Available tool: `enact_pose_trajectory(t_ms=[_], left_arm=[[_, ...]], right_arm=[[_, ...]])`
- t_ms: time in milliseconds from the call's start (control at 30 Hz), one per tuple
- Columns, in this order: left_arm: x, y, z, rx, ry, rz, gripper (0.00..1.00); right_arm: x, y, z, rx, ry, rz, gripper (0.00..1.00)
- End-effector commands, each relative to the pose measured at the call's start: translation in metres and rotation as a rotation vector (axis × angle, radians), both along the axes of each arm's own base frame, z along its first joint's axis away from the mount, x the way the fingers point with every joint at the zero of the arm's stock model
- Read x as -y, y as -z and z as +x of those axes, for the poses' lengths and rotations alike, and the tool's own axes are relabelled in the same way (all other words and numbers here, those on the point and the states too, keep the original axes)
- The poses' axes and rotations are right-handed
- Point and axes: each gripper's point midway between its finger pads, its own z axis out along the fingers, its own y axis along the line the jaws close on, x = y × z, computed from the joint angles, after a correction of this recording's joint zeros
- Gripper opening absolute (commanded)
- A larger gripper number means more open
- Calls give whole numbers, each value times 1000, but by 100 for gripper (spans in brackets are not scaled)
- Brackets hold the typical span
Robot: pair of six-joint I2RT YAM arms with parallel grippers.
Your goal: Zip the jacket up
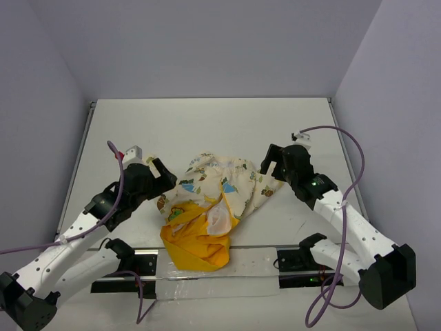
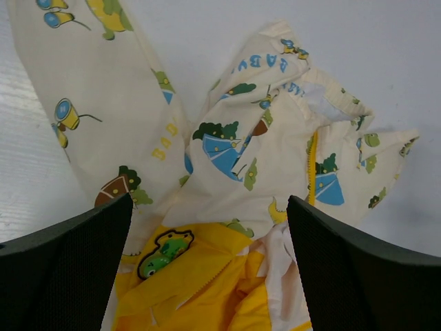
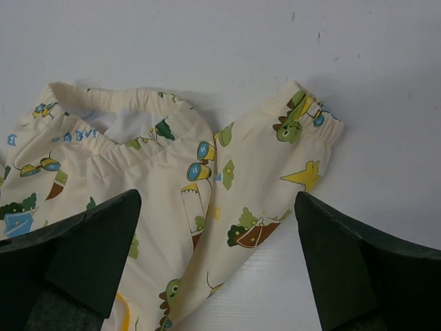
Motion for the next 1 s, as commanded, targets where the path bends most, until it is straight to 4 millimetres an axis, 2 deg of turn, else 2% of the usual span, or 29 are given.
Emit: enact_pose_trajectory(t_ms=[0,100,200,300,433,533,633,800,967], left_arm=[[24,-48,14,131,94,-75,99],[28,-43,13,108,118,-60,99],[39,-43,9,103,187,-78,99],[54,-44,5,115,259,-126,99],[65,-26,4,58,311,-115,97],[68,0,6,-29,314,-48,95],[71,22,7,-102,303,17,93],[86,39,7,-132,314,56,92],[86,58,9,-166,285,112,91]], right_arm=[[-5,-20,7,28,13,23,100],[-9,-20,6,47,-22,37,100],[-22,-15,2,51,-103,62,100],[-44,-19,-1,64,-209,124,100],[-63,-12,-8,20,-266,92,98],[-89,0,-15,-20,-336,25,97],[-106,17,-16,-81,-370,-6,96],[-137,33,-19,-124,-416,-12,90],[-143,53,-12,-171,-376,-34,79]])
